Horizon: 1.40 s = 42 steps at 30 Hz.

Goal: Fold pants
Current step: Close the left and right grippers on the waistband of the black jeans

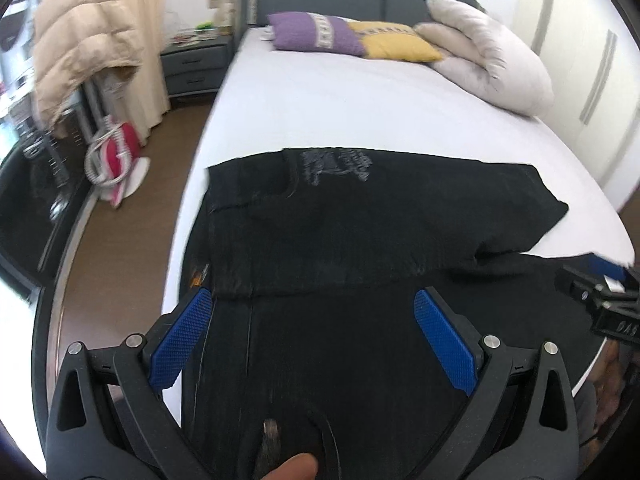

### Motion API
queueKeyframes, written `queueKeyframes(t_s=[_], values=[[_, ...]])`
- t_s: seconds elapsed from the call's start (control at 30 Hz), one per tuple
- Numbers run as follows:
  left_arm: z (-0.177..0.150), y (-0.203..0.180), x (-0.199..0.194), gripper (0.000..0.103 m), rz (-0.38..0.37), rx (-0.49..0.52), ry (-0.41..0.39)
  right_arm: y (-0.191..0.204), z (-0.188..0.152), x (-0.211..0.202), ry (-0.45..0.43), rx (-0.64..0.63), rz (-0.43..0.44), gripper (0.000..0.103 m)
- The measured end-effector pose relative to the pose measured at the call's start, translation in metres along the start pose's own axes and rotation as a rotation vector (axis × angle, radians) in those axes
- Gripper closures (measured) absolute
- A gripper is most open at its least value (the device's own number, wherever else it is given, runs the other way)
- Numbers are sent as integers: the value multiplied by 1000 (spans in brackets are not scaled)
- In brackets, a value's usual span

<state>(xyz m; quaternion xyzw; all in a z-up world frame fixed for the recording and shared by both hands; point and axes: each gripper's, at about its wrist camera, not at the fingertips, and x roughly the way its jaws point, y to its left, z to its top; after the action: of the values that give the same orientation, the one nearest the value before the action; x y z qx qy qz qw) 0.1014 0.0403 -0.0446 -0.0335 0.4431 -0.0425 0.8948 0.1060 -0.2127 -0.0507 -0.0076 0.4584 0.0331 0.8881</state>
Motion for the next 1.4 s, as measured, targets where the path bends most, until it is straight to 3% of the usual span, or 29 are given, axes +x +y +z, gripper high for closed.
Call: queueKeyframes(t_s=[0.07,0.2,0.27,0.33,0.4,0.5,0.6,0.77,0.87,0.93,1.0,1.1,1.23,1.4], values=[[18,4,22,0,16,39,36,2,18,9,-12,-66,49,0],[53,17,50,0,5,93,-29,10,52,29,-46,-219,122,0],[76,24,73,0,11,137,-7,14,64,39,-50,-283,145,1],[103,31,98,0,32,184,31,17,76,52,-48,-353,181,6],[126,38,115,0,37,203,17,17,87,70,-5,-395,238,15],[158,50,150,0,-44,250,49,12,99,89,39,-408,313,22],[179,58,191,0,-109,330,134,6,112,106,64,-416,368,22],[184,71,243,3,-216,375,262,8,130,127,61,-470,438,22],[180,74,271,25,-256,400,353,11,140,142,77,-480,461,29],[180,74,277,28,-268,413,355,17,146,153,95,-512,472,36],[184,77,280,55,-294,396,369,22,150,162,111,-535,471,42],[186,79,279,86,-306,381,359,35,159,178,132,-566,465,43],[180,75,263,99,-237,412,269,46,169,188,140,-600,459,43],[161,78,221,102,-190,430,121,61,179,199,152,-692,433,44]])
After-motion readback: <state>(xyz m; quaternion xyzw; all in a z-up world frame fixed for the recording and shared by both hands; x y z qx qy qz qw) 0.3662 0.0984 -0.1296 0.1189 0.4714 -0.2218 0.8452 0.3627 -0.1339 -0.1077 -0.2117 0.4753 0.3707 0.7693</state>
